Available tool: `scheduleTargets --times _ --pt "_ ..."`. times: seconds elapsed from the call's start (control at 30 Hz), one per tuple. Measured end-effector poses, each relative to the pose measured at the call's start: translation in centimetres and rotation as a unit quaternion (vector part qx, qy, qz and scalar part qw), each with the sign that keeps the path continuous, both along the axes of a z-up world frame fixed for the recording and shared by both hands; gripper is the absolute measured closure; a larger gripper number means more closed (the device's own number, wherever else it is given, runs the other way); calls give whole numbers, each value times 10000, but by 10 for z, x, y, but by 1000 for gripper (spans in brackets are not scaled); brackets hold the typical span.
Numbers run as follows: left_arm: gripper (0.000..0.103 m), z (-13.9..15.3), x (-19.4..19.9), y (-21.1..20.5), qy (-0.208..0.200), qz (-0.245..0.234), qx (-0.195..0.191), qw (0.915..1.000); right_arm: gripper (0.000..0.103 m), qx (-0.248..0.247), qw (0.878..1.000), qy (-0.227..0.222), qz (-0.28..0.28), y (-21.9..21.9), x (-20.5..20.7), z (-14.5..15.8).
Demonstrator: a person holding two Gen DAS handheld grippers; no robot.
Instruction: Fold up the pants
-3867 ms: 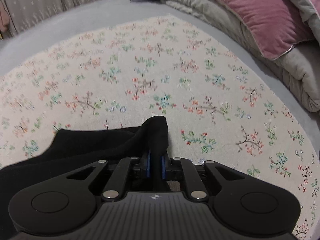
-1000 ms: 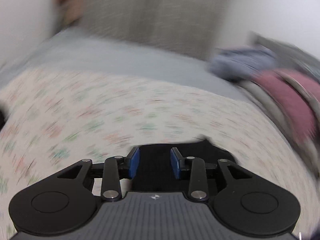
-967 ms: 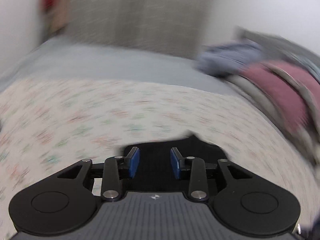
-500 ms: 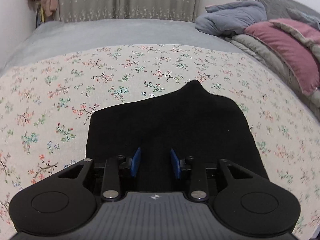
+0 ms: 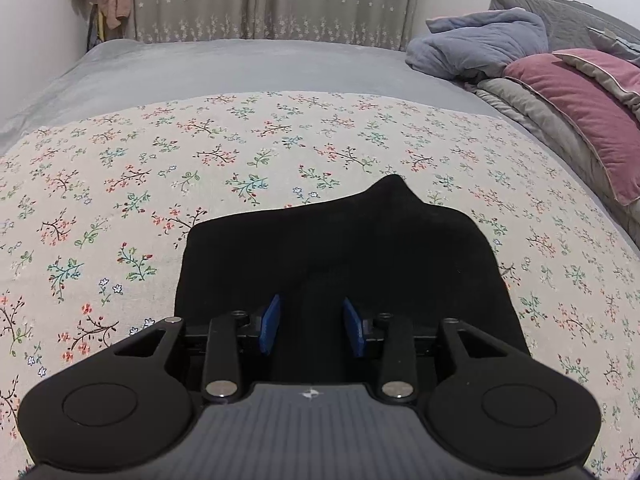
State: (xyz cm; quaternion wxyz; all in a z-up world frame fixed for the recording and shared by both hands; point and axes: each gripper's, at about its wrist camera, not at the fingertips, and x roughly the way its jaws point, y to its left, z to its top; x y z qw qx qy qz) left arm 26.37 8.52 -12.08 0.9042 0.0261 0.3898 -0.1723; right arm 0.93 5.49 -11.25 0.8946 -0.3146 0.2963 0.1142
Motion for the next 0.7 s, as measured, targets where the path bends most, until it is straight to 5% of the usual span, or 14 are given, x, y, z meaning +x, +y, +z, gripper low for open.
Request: scheduleTargets --times 0.37,0.47,0.57,0.7 --pt "47 3 -5 4 -60 53 -76 9999 89 -187 9995 196 171 6 -16 5" --pt "47 14 -15 21 -63 237 -191 9995 88 923 9944 517 11 -25 -8 43" --pt "47 33 -41 35 -316 102 -381 9987 87 2228 9737 391 -280 -72 4 87" --pt "47 43 -81 24 -431 -454 -751 9952 84 2910 9546 154 -618 -108 43 112"
